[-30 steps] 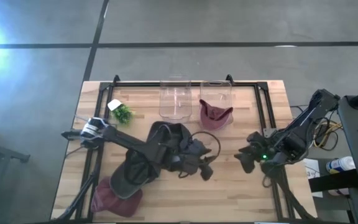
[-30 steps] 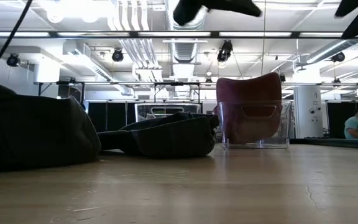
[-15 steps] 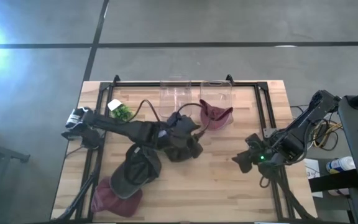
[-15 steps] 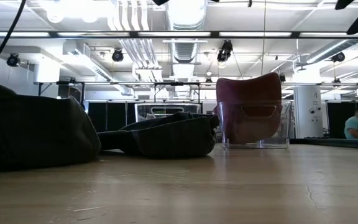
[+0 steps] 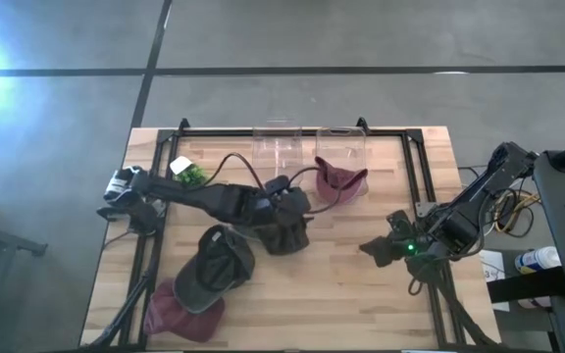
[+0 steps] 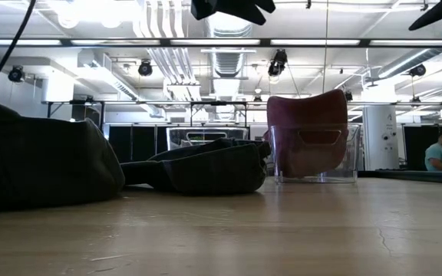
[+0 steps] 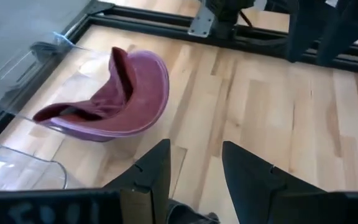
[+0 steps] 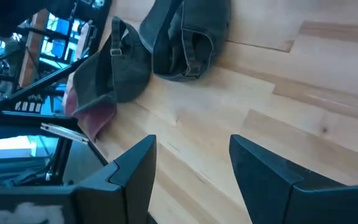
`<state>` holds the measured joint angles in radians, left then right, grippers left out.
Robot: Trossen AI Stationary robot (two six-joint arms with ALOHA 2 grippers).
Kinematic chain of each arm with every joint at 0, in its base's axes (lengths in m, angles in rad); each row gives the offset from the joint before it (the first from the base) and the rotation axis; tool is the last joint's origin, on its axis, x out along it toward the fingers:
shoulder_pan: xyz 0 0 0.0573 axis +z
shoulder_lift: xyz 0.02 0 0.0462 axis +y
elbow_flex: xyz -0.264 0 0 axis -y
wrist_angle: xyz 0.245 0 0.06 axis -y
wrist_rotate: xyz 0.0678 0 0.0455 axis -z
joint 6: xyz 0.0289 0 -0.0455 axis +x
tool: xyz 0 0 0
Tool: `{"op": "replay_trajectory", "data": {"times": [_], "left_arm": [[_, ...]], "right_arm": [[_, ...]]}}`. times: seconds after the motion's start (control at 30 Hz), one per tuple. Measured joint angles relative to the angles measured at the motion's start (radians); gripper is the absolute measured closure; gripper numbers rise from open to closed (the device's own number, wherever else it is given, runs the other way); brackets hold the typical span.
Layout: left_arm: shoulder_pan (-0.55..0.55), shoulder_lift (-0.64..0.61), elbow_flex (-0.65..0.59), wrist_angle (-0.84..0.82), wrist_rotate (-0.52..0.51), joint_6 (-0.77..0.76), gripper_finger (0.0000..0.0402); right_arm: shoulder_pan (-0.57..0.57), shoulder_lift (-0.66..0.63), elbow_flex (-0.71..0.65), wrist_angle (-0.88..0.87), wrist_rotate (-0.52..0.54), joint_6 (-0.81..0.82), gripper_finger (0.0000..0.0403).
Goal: Pick & Place hat
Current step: Put the red cap into the right transparent bin
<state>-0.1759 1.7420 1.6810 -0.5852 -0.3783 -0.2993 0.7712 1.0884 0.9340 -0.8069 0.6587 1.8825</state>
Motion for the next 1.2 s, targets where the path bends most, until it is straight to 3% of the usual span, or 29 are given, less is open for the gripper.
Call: {"op": "replay_trajectory", "data": {"times": [0.17,0.77,1.2], "left_arm": [[0.007,-0.002,0.000,-0.012,0.000,0.001,0.0264],[0.032,-0.004,0.000,-0.007,0.000,-0.041,0.0264],[0.055,-0.004,0.000,-0.007,-0.001,-0.100,0.0264]], "right_arm": [[0.001,0.000,0.000,0.002,-0.009,-0.054,0.0204],[0.001,0.000,0.000,0.004,-0.012,-0.499,0.0204],[0.001,0.000,0.000,0.004,-0.012,-0.550,0.0204]]}}
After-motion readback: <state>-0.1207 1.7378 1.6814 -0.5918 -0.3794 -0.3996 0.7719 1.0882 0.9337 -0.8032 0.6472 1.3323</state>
